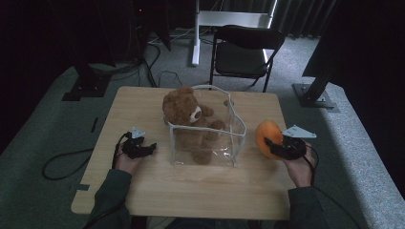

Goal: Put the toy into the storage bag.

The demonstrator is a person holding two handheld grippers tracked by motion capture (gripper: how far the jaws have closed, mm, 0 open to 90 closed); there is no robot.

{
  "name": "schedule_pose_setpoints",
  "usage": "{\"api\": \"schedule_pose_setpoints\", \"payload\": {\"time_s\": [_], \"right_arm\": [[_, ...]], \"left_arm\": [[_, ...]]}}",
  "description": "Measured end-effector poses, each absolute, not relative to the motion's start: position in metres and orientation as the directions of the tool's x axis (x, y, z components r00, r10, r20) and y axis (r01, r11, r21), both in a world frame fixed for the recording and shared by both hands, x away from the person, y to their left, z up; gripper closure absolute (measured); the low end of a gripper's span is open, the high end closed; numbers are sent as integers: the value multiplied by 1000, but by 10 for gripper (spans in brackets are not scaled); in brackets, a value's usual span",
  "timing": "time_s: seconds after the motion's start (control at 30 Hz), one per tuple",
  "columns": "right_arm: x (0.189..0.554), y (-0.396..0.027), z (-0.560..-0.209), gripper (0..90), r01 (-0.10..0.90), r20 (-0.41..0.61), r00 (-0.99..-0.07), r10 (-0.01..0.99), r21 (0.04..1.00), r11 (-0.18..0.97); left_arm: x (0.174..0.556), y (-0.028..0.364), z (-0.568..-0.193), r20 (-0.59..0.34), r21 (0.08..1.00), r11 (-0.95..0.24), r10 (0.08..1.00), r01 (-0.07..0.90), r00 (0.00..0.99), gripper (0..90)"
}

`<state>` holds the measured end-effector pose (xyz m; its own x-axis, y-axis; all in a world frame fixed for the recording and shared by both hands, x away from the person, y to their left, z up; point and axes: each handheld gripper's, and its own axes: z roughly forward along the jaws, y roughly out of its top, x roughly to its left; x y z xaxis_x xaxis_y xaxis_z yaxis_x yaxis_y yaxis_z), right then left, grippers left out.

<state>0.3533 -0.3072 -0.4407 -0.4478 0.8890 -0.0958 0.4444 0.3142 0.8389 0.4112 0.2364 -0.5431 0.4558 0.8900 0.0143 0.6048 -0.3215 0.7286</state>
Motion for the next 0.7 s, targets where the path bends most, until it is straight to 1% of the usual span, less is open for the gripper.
{"api": "schedule_pose_setpoints", "payload": {"time_s": [0.37, 0.7], "right_arm": [[353, -301, -424, 405, 405, -118, -461, 880, 854, 327], [354, -296, -406, 403, 366, -145, -471, 870, 865, 343]], "left_arm": [[411, 236, -543, 16, 727, -327, 887, 604, 462, 331], [412, 234, -544, 16, 720, -325, 891, 613, 454, 245]]}}
